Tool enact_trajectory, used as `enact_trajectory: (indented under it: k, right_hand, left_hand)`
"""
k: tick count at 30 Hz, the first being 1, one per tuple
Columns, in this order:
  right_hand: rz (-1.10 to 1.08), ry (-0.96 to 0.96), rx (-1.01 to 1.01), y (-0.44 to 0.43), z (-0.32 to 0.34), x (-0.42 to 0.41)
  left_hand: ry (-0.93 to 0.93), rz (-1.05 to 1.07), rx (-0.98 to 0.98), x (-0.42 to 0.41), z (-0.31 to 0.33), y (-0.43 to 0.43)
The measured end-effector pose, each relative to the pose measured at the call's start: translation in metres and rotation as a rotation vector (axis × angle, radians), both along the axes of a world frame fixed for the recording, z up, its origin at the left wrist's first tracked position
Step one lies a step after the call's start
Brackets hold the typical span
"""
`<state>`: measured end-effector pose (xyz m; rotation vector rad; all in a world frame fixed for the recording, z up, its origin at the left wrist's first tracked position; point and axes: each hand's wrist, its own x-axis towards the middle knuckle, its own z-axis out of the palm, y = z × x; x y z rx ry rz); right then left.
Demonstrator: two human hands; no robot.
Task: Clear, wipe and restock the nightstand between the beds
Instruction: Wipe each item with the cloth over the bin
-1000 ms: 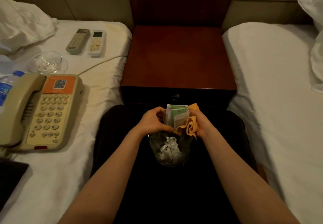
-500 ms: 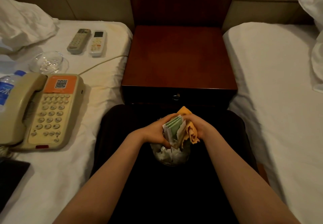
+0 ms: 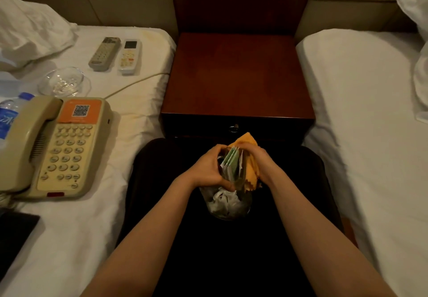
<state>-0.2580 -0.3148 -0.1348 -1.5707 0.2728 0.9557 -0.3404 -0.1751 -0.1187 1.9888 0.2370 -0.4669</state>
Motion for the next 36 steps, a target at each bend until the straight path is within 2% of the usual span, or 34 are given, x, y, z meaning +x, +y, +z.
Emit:
enact_trajectory:
  k: [3, 7, 8, 10, 12, 16, 19, 22, 24, 28, 31, 33, 36]
  right_hand:
    - [-0.164, -0.083, -0.013, 0.004, 0.003, -0.006]
    - [-0.555, -0.062, 0.006, 0.004, 0.001, -0.003]
    - [-0.542, -0.067, -0.019, 0.004, 0.000, -0.003]
    - [-0.342, -0.088, -0.067, 0.005, 0.002, -0.008]
    - [-0.197, -0.095, -0.026, 0.007, 0.003, -0.015]
    - [-0.337, -0.091, 0.047, 0.003, 0.008, -0.013]
    - [-0.419, -0.087, -0.028, 0.003, 0.006, -0.013]
    - [-0.265, -0.115, -0.119, 0.007, 0.007, -0.017]
    - [-0.174, -0.143, -0.092, 0.008, 0.011, -0.018]
    - [-0.410, -0.085, 0.029, 0.002, 0.011, -0.013]
    - [-0.499, -0.048, -0.042, 0.001, 0.007, -0.014]
    - [-0.450, -0.002, -0.106, 0.002, 0.006, -0.013]
    - [-0.222, 0.090, -0.017, 0.008, 0.010, -0.009]
  left_hand:
    - [0.033, 0.055, 0.027, 0.003, 0.000, -0.003]
    - [0.053, 0.165, 0.065, 0.006, -0.001, -0.003]
    - [0.058, 0.202, 0.058, 0.007, -0.001, -0.003]
    - [0.057, 0.301, 0.038, 0.010, -0.002, -0.002]
    - [0.045, 0.410, 0.046, 0.011, -0.003, -0.002]
    - [0.057, 0.531, 0.084, 0.012, -0.007, 0.000]
    - [0.074, 0.548, 0.065, 0.013, -0.006, 0.000]
    - [0.097, 0.544, 0.026, 0.012, -0.006, -0.001]
    - [0.102, 0.615, -0.003, 0.012, -0.004, 0.001]
    - [0.084, 0.674, -0.024, 0.013, -0.004, 0.003]
    - [0.073, 0.655, -0.051, 0.013, -0.005, 0.003]
    - [0.053, 0.618, -0.065, 0.012, -0.003, 0.004]
    - [0.042, 0.555, -0.081, 0.013, 0.002, 0.007]
